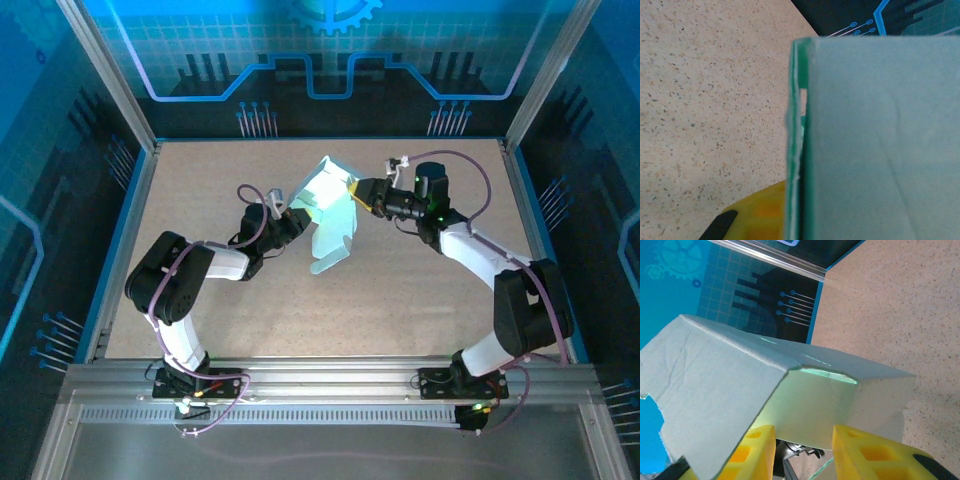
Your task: Fold the paper box
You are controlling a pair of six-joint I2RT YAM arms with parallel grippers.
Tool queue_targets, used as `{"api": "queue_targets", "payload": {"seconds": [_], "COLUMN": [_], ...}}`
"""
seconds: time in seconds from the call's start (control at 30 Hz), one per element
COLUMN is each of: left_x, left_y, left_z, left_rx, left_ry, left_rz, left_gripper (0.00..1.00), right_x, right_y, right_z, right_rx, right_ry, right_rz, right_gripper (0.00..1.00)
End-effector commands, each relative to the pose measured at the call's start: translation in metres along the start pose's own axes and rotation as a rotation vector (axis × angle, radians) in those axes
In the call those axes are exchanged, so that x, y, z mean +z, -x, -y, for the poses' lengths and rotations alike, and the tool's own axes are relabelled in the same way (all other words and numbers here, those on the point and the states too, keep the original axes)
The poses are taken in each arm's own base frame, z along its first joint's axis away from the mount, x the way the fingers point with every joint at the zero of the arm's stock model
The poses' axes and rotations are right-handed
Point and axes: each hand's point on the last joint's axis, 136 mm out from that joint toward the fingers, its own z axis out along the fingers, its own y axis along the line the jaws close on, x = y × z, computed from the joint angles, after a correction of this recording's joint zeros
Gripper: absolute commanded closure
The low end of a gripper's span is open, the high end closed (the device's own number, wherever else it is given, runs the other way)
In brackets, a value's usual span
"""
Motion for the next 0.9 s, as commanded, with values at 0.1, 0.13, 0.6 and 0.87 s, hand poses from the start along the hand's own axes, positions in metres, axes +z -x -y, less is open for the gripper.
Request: {"api": "queue_targets", "payload": {"seconds": [0.1, 0.13, 0.6, 0.87], "left_x": [-0.005, -0.006, -0.008, -0.007], "left_y": [0.015, 0.015, 0.018, 0.024], "left_z": [0.025, 0.025, 0.011, 0.014], "left_rx": [0.058, 0.059, -0.018, -0.087], "left_ry": [-0.056, -0.056, 0.008, -0.004], "left_rz": [0.034, 0.036, 0.055, 0.059], "left_gripper": [1.00, 1.00, 1.00, 1.00], "right_x": [0.008, 0.008, -0.024, -0.040], "right_y": [-0.006, -0.007, 0.012, 0.017], "right_z": [0.003, 0.005, 0.002, 0.008], "right_rx": [-0.014, -0.014, -0.083, 0.007], "right_ry": [-0.058, -0.072, -0.135, -0.073], "right_rz": [-0.031, -0.035, 0.106, 0.171], "right_gripper": [0.66, 0.66, 0.53, 0.45]}}
